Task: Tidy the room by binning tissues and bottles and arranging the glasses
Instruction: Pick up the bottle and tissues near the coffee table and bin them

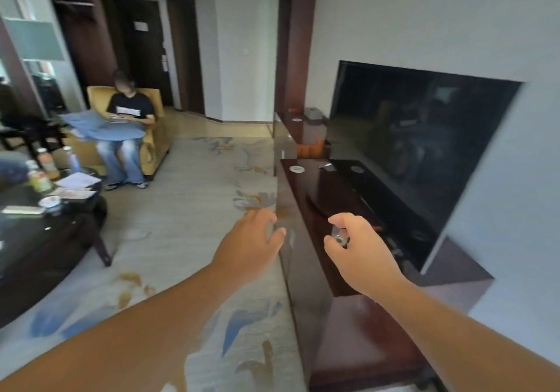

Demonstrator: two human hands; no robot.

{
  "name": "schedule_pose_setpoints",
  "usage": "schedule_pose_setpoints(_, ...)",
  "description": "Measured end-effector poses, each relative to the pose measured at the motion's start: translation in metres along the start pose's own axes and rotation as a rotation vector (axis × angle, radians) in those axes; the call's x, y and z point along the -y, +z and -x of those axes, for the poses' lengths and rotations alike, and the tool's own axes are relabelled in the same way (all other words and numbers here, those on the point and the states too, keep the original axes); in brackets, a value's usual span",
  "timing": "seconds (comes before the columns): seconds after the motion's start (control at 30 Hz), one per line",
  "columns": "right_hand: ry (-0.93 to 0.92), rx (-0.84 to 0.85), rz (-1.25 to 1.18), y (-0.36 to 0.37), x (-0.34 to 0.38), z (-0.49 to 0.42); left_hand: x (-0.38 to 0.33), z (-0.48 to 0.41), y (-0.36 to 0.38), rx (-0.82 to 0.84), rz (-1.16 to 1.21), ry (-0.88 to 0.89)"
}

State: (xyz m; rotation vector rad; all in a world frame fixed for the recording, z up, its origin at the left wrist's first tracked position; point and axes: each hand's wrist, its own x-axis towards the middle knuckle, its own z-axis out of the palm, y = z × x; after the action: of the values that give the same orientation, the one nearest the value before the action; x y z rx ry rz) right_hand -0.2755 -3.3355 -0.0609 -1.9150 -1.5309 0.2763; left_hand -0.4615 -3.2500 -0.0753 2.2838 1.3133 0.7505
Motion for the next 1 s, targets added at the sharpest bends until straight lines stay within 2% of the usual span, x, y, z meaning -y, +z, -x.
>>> schedule_pose_setpoints(0.47, -0.304, 0.315, -0.027, 0.22, 0.201, -0.072, 0.243, 0.052, -0.161, -0.226, -0.083, -0.452)
schedule_pose_setpoints(0.73, -0.47, 0.489, -0.095, 0.319, 0.265, -0.104, 0.327, 0.085, -0.201, -0.324, -0.12, -0.748)
schedule_pose_setpoints(1.0, -0.659, 0.643, -0.184, 0.393, 0.322, -0.155, 0.371, 0.086, -0.23, -0.48, -0.181, -0.981)
